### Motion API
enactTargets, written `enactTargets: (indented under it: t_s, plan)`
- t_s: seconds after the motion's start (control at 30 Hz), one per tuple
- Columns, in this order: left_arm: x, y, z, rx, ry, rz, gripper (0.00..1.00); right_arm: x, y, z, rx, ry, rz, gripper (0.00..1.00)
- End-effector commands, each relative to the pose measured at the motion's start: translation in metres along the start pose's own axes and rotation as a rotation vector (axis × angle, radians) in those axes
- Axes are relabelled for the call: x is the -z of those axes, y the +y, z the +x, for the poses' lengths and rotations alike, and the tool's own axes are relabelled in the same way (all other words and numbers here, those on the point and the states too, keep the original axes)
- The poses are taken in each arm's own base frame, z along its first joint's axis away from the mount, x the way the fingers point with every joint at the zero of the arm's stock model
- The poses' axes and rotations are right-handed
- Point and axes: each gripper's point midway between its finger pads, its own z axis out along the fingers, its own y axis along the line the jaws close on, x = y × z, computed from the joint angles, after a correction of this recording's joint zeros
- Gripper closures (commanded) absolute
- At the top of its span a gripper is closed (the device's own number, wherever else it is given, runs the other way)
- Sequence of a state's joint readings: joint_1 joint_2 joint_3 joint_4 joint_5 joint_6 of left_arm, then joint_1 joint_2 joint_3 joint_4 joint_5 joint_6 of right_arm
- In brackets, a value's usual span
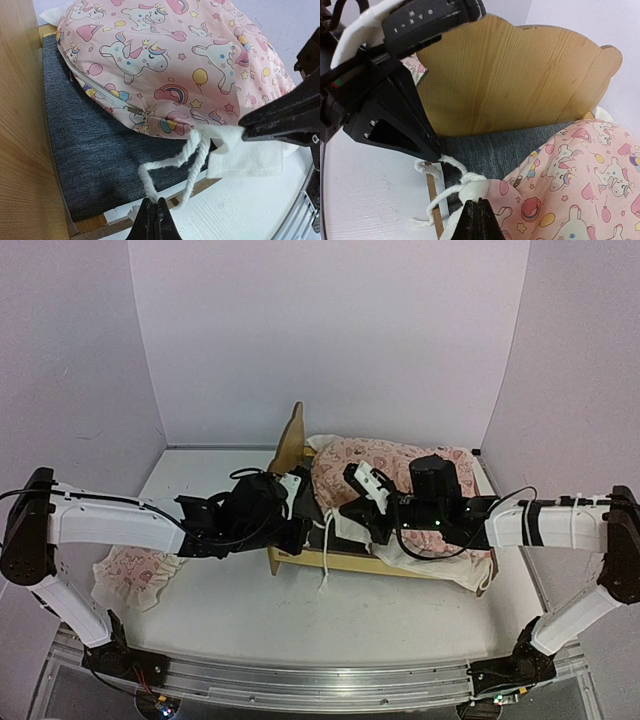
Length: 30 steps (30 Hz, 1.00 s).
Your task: Set up the pet bed
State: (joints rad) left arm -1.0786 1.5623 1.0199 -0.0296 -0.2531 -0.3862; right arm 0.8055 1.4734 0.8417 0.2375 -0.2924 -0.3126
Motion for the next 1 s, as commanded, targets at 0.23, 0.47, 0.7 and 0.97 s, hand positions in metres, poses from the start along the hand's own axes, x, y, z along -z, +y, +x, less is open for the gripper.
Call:
enactTargets:
  t_s: [0.23,0.47,0.7,0.97]
  plan:
    - [-0.023,-0.006,-0.029,0.046,-0.054,-0.054,1.00,0.013,0.010,-0.015,-0.038,-0.064,-0.041,1.00]
    - [-0.038,-0.003,-0.015,-0.063,-0.013,-0.072,1.00,0.015,0.010,-0.016,-0.036,-0.072,-0.037,1.00]
    - [-0.037,0.012,-0.009,-0.149,-0.036,-0.132,1.00,0.012,0.011,-0.014,-0.043,-0.071,-0.043,1.00]
    - [-0.042,0.008,-0.029,-0.271,-0.114,-0.134,1.00,0.016,0.011,-0.014,-0.036,-0.073,-0.033,1.00]
